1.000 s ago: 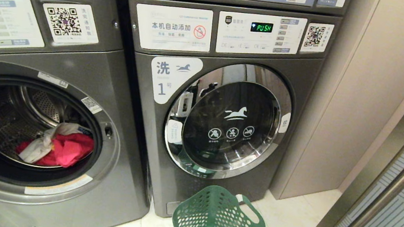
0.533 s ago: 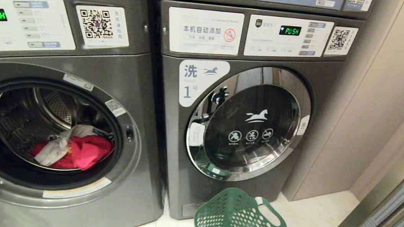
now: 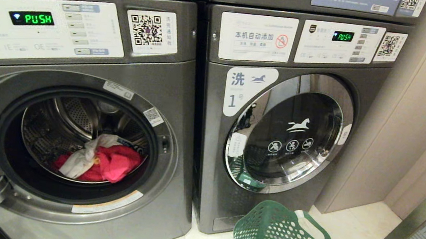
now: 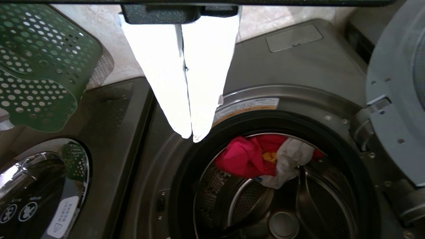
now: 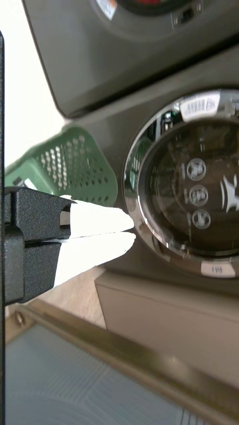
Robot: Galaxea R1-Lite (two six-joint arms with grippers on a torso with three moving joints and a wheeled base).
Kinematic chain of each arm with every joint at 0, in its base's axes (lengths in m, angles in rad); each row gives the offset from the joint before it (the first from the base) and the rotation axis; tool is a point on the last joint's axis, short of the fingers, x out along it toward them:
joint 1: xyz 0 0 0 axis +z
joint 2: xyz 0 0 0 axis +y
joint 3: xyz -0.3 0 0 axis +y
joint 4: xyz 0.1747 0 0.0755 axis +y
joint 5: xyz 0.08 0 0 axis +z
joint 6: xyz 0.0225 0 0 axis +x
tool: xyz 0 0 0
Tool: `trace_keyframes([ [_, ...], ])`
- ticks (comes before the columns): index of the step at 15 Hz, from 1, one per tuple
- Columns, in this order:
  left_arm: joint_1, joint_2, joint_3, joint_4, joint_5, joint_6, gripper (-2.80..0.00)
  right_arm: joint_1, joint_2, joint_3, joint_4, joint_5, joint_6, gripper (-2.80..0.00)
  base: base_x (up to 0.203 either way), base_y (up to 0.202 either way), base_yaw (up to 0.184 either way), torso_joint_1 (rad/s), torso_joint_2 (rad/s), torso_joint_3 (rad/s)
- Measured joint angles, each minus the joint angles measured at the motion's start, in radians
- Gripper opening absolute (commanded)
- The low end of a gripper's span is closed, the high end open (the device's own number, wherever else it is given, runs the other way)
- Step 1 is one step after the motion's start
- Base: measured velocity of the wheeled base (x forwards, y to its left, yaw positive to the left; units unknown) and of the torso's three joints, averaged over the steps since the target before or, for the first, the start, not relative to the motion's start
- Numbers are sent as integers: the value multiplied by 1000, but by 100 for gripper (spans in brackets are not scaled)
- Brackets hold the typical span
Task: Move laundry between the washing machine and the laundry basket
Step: Pick a cloth and place it into the basket
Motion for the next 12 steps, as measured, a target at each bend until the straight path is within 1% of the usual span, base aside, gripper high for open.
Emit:
trace_keyframes([
  [3,0,0,0,2,0,0,-280,0,0,0,0,1,-1,-280,0,193,-2,4,2,-1],
  [5,0,0,0,2,0,1,-280,0,0,0,0,1,0,-280,0,116,-3,1,3,4],
  [10,0,0,0,2,-1,8,-280,0,0,0,0,1,-3,-280,0,0,0,0,0,0],
  [12,0,0,0,2,-2,7,-280,0,0,0,0,1,-5,-280,0,-6,106,4,-1,2],
])
